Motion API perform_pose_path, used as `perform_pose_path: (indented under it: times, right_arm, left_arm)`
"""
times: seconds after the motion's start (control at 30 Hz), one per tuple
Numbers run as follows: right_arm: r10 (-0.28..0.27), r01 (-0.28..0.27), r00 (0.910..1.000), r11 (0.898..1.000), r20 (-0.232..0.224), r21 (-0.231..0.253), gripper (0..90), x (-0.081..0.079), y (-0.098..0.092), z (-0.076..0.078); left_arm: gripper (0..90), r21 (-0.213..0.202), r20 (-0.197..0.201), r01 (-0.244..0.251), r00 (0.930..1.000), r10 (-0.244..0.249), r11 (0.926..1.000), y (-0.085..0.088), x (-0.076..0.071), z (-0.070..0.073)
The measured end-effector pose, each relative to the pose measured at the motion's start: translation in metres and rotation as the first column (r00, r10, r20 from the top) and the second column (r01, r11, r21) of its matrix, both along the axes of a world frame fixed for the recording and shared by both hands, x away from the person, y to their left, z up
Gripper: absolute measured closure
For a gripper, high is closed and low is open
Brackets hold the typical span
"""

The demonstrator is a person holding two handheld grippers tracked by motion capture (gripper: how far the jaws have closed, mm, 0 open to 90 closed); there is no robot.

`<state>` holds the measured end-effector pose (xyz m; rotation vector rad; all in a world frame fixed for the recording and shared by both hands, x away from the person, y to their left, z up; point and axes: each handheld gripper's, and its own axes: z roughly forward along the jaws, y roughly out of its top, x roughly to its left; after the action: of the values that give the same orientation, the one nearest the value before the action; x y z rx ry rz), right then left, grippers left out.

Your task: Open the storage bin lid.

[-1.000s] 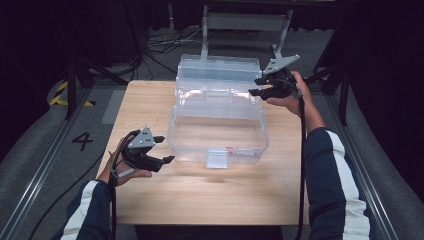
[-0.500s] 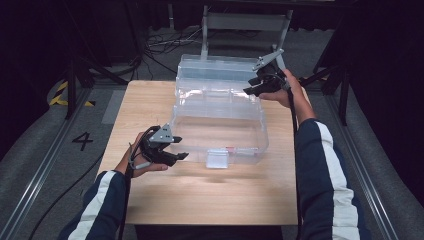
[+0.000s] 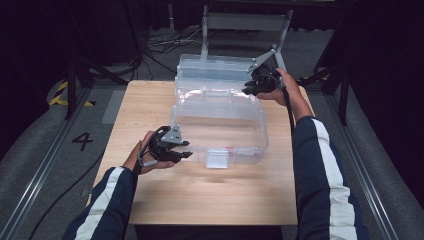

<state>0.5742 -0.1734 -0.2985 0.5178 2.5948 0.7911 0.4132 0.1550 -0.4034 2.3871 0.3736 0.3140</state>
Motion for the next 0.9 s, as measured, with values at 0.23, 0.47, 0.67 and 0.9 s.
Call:
perform_pose_path:
  times: [0.23, 0.47, 0.67, 0.9]
  right_arm:
    - [0.013, -0.012, 0.9998, 0.997, 0.013, -0.083, 74.1, -0.004, 0.009, 0.004]
    - [0.051, -0.050, 0.9987, 0.996, 0.007, -0.076, 78.4, -0.005, 0.010, 0.006]
    - [0.108, -0.107, 0.9941, 0.986, 0.001, -0.127, 83.2, -0.012, 0.014, 0.011]
    - [0.127, -0.123, 0.9918, 0.981, 0.016, -0.147, 85.5, -0.021, 0.022, 0.014]
  left_arm:
    - [72.4, 0.037, 0.000, 0.008, 1.0000, -0.008, 0.9993, -0.003, 0.004, -0.003]
    - [74.4, 0.088, -0.040, 0.037, 0.9986, -0.034, 0.9954, -0.013, 0.010, -0.002]
    - [74.9, 0.103, -0.051, 0.043, 0.9980, -0.038, 0.9937, -0.014, 0.011, -0.001]
    - [74.6, 0.105, -0.045, 0.036, 0.9985, -0.031, 0.9938, -0.015, 0.010, -0.002]
